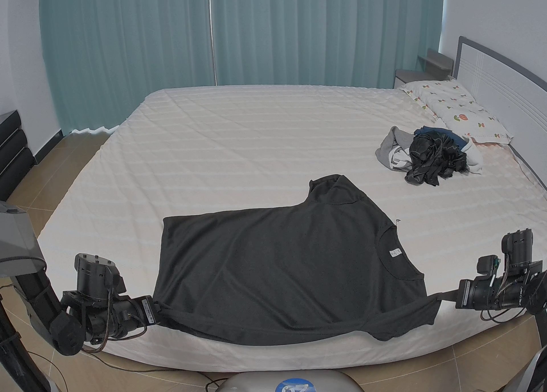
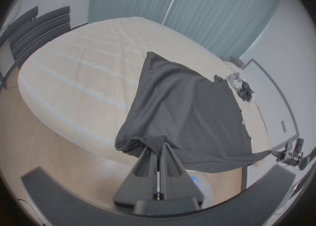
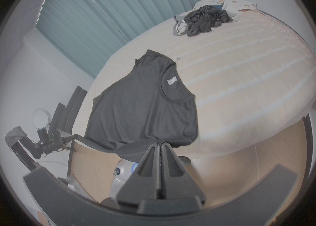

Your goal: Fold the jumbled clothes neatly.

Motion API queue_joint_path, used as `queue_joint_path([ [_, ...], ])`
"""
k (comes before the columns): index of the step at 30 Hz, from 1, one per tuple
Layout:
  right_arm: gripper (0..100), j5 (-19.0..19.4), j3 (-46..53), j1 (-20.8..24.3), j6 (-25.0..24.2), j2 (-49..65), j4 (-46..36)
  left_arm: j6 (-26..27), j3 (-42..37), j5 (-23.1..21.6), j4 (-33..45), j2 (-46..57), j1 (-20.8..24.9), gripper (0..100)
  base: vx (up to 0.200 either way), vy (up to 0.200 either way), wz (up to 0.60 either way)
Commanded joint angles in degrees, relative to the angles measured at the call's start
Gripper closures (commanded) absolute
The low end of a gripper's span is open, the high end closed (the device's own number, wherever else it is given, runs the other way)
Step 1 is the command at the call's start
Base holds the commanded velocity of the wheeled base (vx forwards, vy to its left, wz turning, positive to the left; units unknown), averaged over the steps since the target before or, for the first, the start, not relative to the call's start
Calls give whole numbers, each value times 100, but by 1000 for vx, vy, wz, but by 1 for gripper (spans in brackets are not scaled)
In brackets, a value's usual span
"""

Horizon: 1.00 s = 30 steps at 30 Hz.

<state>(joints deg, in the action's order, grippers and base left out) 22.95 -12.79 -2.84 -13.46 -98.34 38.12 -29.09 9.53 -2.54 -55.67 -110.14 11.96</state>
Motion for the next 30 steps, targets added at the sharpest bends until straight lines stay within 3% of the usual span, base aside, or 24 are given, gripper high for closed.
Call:
queue_joint_path([
  [1, 100, -10, -347, 108, -183, -62, 2, -247, 295, -1, 22, -42, -9, 100, 0, 0, 0],
  [12, 100, -45, -1015, 143, -860, -484, 29, -835, 664, 7, 30, 28, -141, 100, 0, 0, 0],
  [18, 100, -37, -1042, 143, -1089, -344, 38, -668, 576, 60, 145, 265, -317, 100, 0, 0, 0],
  [30, 100, -2, -664, 117, -1089, 456, 20, -387, 725, 34, 1489, 863, -379, 100, 0, 0, 0],
])
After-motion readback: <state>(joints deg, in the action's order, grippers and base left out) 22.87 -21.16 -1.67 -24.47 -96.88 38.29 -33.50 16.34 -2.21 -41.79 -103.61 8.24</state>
